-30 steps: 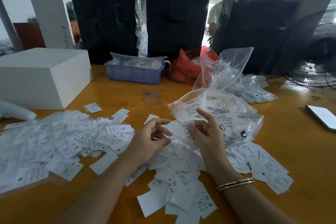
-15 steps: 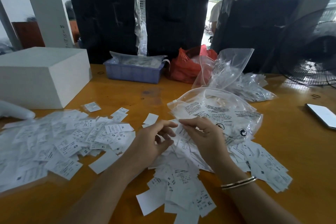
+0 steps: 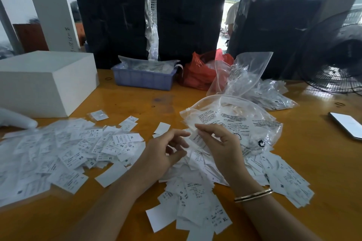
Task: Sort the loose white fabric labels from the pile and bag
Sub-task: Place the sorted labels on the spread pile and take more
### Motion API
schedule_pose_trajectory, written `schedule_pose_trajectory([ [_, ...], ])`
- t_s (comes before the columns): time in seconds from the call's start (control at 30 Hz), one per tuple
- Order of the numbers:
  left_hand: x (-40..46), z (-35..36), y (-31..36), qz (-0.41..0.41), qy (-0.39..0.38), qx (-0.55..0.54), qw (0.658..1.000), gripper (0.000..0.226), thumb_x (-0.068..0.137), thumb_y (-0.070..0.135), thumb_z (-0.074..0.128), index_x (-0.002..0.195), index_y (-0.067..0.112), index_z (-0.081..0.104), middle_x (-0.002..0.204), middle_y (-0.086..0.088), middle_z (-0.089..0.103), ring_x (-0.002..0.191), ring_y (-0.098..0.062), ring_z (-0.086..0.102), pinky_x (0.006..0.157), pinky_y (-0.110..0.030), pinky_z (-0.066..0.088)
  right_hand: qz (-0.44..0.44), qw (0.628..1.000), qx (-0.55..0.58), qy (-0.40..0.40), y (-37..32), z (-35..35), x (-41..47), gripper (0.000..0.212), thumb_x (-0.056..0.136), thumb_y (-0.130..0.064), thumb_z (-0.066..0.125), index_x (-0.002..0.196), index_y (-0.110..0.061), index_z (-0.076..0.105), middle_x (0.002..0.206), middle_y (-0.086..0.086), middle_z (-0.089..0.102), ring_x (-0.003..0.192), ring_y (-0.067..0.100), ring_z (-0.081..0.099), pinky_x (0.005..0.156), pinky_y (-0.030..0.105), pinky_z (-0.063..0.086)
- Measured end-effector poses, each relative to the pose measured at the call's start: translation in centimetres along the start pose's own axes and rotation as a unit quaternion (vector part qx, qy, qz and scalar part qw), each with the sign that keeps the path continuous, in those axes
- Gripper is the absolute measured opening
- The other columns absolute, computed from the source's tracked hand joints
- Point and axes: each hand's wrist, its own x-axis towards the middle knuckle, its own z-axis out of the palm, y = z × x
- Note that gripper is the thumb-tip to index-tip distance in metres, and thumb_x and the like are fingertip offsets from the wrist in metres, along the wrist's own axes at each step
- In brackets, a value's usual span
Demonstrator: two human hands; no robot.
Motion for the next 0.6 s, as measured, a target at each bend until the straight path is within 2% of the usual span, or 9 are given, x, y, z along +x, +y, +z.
schedule_pose_trajectory([
  [0.07,0.0,0.06,0.03,0.0,-0.002,-0.001,1.0,0.045,0.085,0.011,0.068,0.105,0.048,0.053,0.094,0.028,0.062,0.091,0.001,0.06,0.071,-0.01,0.05,0.0,1.0,0.017,0.005,-0.12,-0.15,0.04,0.039,0.086,0.0,0.062,0.093,-0.039,0.065,0.087,-0.013,0.066,0.084,-0.003,0.059,0.067,0.009,0.046],
  [0.13,-0.02,0.14,0.07,0.003,-0.004,-0.003,1.0,0.046,0.085,0.01,0.068,0.106,0.048,0.052,0.095,0.028,0.062,0.092,0.002,0.06,0.071,-0.011,0.05,-0.001,1.0,0.009,-0.008,-0.04,-0.02,0.04,0.035,0.086,-0.001,0.063,0.095,-0.035,0.066,0.086,-0.009,0.066,0.083,0.002,0.059,0.067,0.01,0.046],
  [0.23,-0.05,0.14,0.07,0.002,-0.008,-0.006,1.0,0.047,0.086,0.01,0.067,0.108,0.048,0.051,0.095,0.028,0.062,0.092,0.002,0.059,0.072,-0.011,0.05,-0.001,1.0,-0.009,-0.022,0.2,0.12,0.18,0.029,0.085,-0.004,0.065,0.097,-0.03,0.068,0.082,-0.01,0.066,0.083,0.013,0.059,0.068,0.013,0.045],
  [0.33,-0.01,0.08,0.01,0.001,-0.006,-0.007,1.0,0.047,0.086,0.012,0.067,0.108,0.049,0.05,0.095,0.028,0.062,0.092,0.002,0.06,0.072,-0.011,0.05,0.004,0.999,-0.011,-0.042,0.18,0.13,0.25,0.032,0.084,-0.007,0.067,0.093,-0.037,0.067,0.075,-0.017,0.064,0.086,0.016,0.058,0.071,0.019,0.047],
  [0.43,0.04,0.07,-0.02,-0.003,-0.003,-0.004,1.0,0.044,0.086,0.014,0.067,0.105,0.05,0.05,0.093,0.029,0.062,0.092,0.003,0.059,0.071,-0.01,0.049,0.006,0.998,-0.021,-0.057,0.09,0.11,0.37,0.036,0.084,-0.006,0.067,0.09,-0.041,0.066,0.073,-0.017,0.064,0.087,0.017,0.059,0.075,0.026,0.049],
  [0.6,0.07,0.13,-0.13,-0.022,0.016,-0.033,0.999,0.028,0.087,0.02,0.066,0.098,0.044,0.057,0.091,0.026,0.065,0.09,0.002,0.062,0.072,-0.011,0.05,0.02,0.998,0.006,-0.064,-0.04,-0.38,0.47,0.036,0.084,-0.004,0.066,0.09,-0.04,0.066,0.084,-0.006,0.068,0.087,0.012,0.06,0.073,0.016,0.048],
])
